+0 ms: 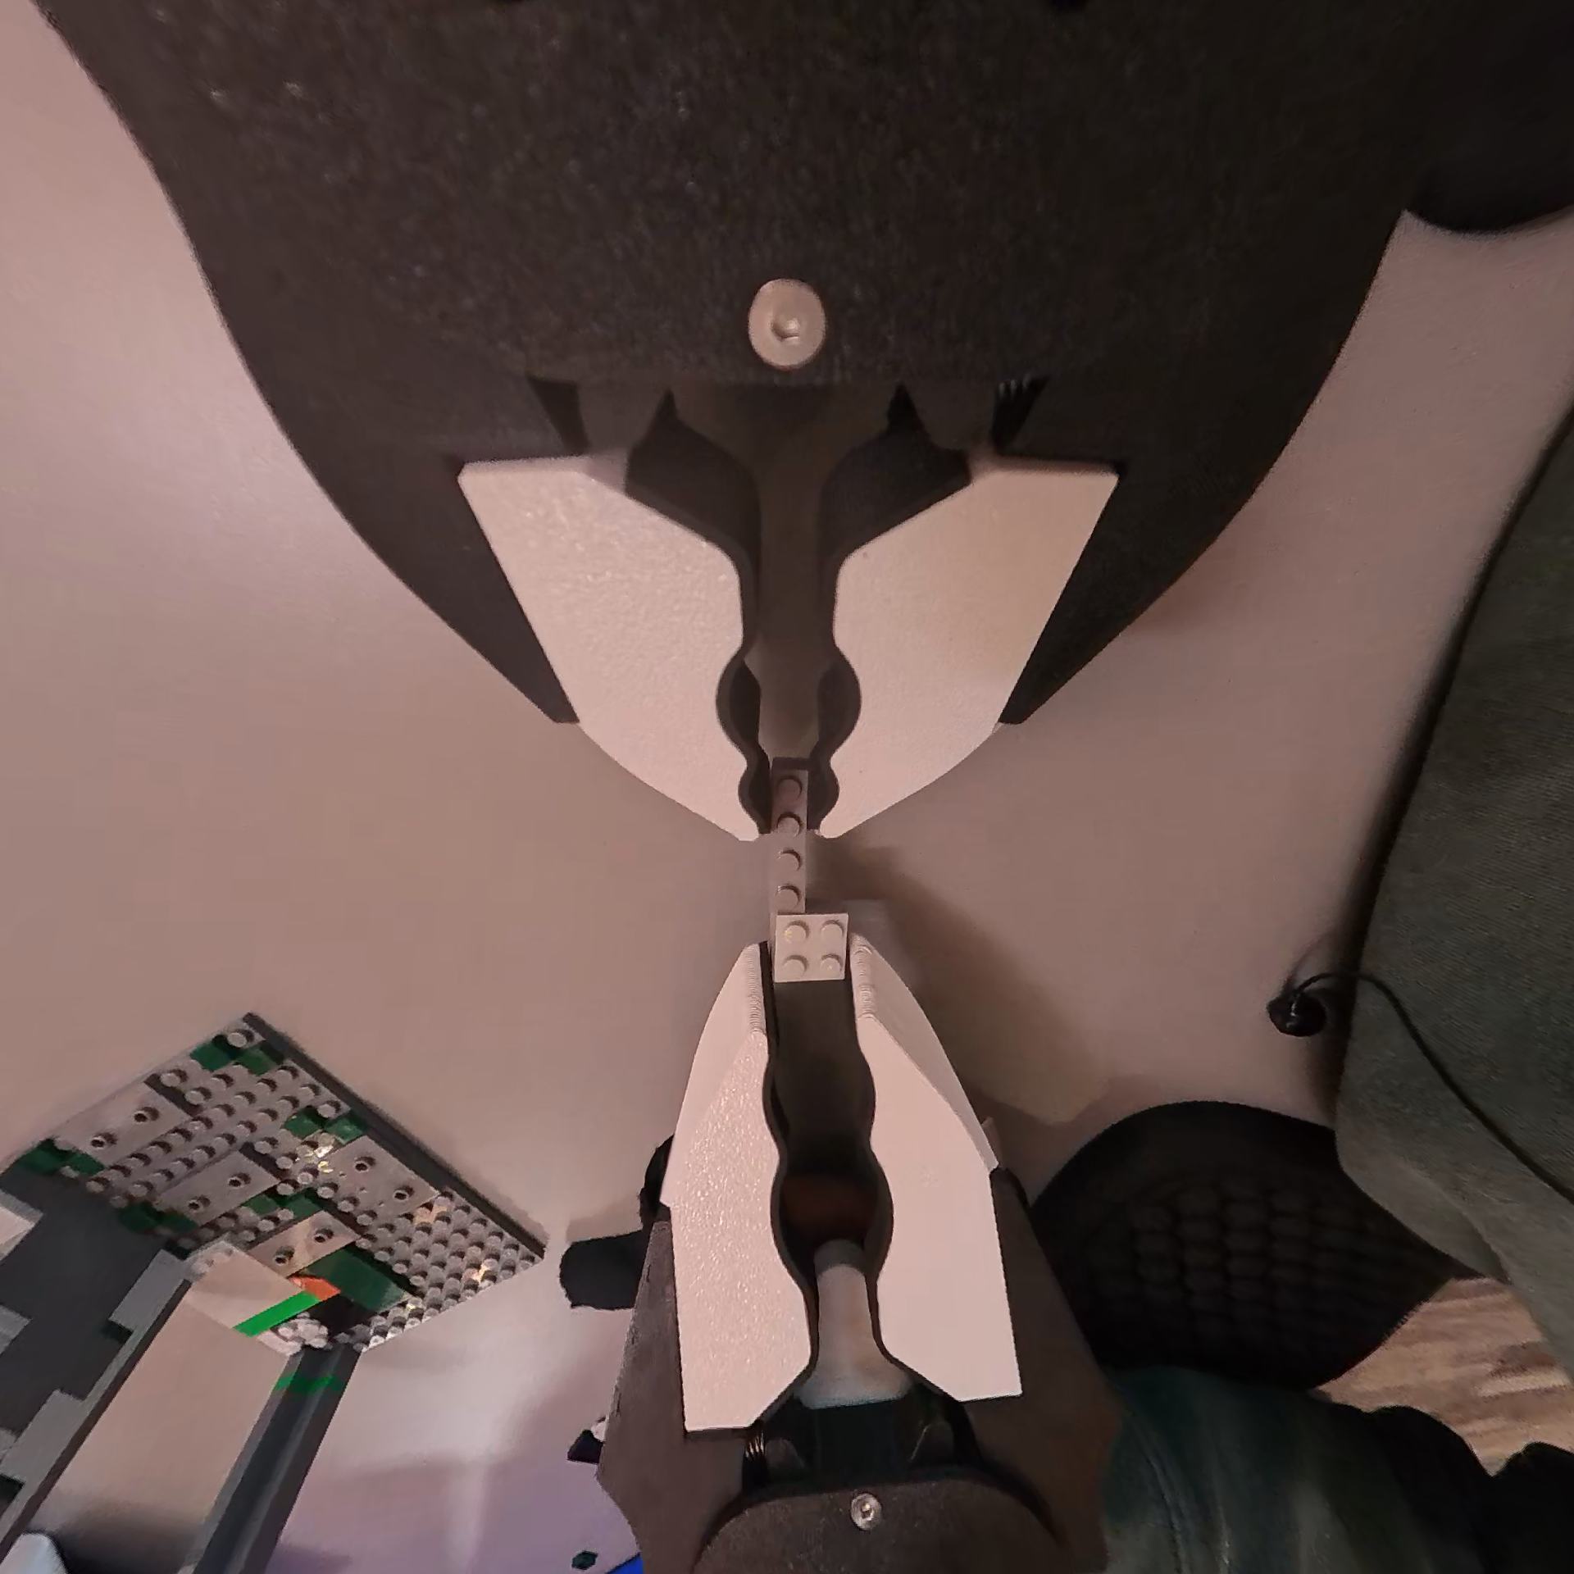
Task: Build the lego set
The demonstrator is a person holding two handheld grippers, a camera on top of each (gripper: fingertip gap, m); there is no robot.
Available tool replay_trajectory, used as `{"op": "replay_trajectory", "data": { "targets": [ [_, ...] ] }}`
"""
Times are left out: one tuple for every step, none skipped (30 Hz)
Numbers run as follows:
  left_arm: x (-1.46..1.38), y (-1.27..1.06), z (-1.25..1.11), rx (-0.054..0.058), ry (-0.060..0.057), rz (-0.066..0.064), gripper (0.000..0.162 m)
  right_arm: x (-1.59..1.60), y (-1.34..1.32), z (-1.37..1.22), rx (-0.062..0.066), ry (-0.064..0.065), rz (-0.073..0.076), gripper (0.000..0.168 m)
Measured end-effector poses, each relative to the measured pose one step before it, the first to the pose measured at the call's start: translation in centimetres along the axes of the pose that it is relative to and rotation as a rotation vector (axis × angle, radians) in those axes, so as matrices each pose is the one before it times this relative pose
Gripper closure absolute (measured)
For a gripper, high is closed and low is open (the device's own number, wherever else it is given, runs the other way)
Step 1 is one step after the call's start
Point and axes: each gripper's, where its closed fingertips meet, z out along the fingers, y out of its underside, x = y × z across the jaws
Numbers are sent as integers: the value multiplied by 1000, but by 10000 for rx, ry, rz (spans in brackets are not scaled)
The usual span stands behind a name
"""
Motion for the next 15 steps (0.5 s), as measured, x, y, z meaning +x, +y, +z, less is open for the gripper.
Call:
{"op": "replay_trajectory", "data": {
  "targets": [
    [-10, 28, 2, -13, 11, -54, 145, 23, -7, 12, 11, 48, -88, 161],
    [16, 7, -1, 1, 27, -44, 145, -11, 25, 24, -6, 37, -90, 161],
    [25, 6, -3, 5, 23, -35, 145, -22, 17, 23, -14, 26, -72, 161],
    [-21, 2, -4, -2, -15, -26, 145, -15, 18, 11, -7, 34, -62, 161],
    [-80, 14, 0, -5, -65, -21, 145, -34, 17, 19, -17, 2, -28, 160],
    [-36, 41, -1, -23, -20, -31, 145, -105, 6, 46, -12, -39, 6, 160],
    [37, 46, 17, -29, 30, -46, 145, -17, -3, 56, -8, 35, 1, 160],
    [99, 65, 37, -44, 44, -16, 145, 2, 1, 54, -11, 46, -5, 161],
    [-12, 87, 33, -65, -41, 13, 144, -88, 25, 51, -26, -34, 3, 160],
    [57, 74, 33, -46, -2, 32, 144, -75, 6, 46, 2, -25, 9, 160],
    [124, 8, 13, -9, 46, 33, 144, -13, 3, 24, 6, -6, 7, 160],
    [108, -24, -1, 11, 40, 36, 144, -12, 47, 15, -12, -11, 14, 160],
    [41, -23, -15, 18, -2, 28, 144, 17, 22, 15, 3, -2, 19, 160],
    [-9, 24, -6, -8, -23, 0, 144, -21, -3, -3, 17, -25, 35, 160],
    [6, 27, -5, -15, -1, -11, 144, -28, -28, -15, 28, -29, 39, 160]
  ]
}}
